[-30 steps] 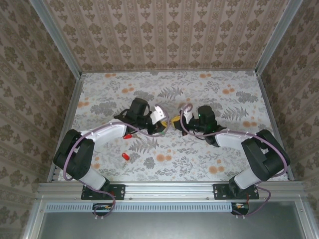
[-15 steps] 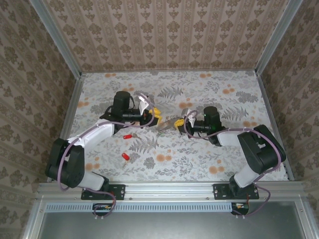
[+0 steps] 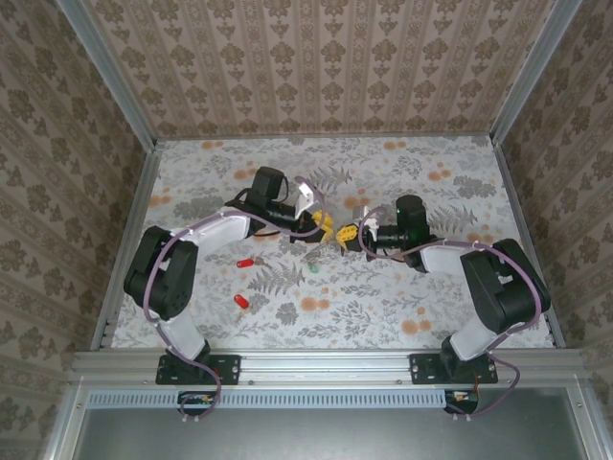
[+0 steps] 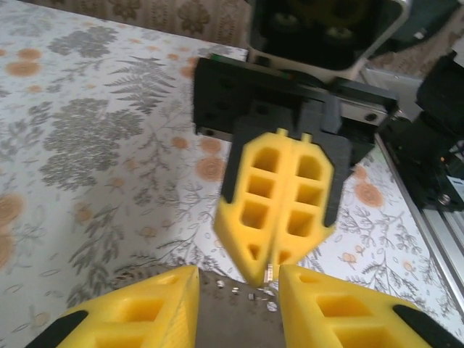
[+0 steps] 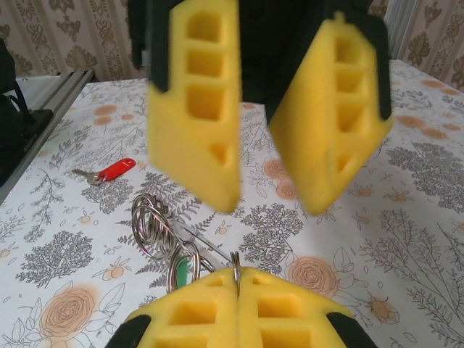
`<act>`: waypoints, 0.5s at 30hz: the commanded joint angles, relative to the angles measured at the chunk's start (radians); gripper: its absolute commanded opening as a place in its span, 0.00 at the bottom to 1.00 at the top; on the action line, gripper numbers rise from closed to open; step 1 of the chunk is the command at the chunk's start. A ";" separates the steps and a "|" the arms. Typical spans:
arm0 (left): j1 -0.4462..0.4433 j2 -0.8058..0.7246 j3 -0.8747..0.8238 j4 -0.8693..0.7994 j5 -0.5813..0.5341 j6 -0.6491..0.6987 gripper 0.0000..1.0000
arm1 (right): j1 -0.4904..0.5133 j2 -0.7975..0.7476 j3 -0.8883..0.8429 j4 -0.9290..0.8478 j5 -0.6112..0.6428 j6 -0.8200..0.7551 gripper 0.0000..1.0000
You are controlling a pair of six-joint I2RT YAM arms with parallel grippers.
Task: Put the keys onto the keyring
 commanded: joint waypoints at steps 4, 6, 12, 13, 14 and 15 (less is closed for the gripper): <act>-0.021 0.045 0.047 -0.123 0.002 0.141 0.30 | -0.021 -0.021 0.048 -0.078 -0.080 -0.034 0.00; -0.030 0.064 0.061 -0.151 -0.008 0.159 0.27 | -0.026 -0.025 0.053 -0.093 -0.072 -0.034 0.00; -0.049 0.091 0.080 -0.170 0.005 0.176 0.25 | -0.030 -0.038 0.041 -0.089 -0.045 0.007 0.00; -0.052 0.092 0.078 -0.163 0.006 0.172 0.25 | -0.032 -0.039 0.037 -0.081 -0.044 0.018 0.00; -0.055 0.095 0.081 -0.162 0.006 0.171 0.25 | -0.032 -0.040 0.033 -0.073 -0.045 0.034 0.00; -0.057 0.098 0.085 -0.164 0.005 0.173 0.24 | -0.033 -0.041 0.026 -0.055 -0.043 0.049 0.00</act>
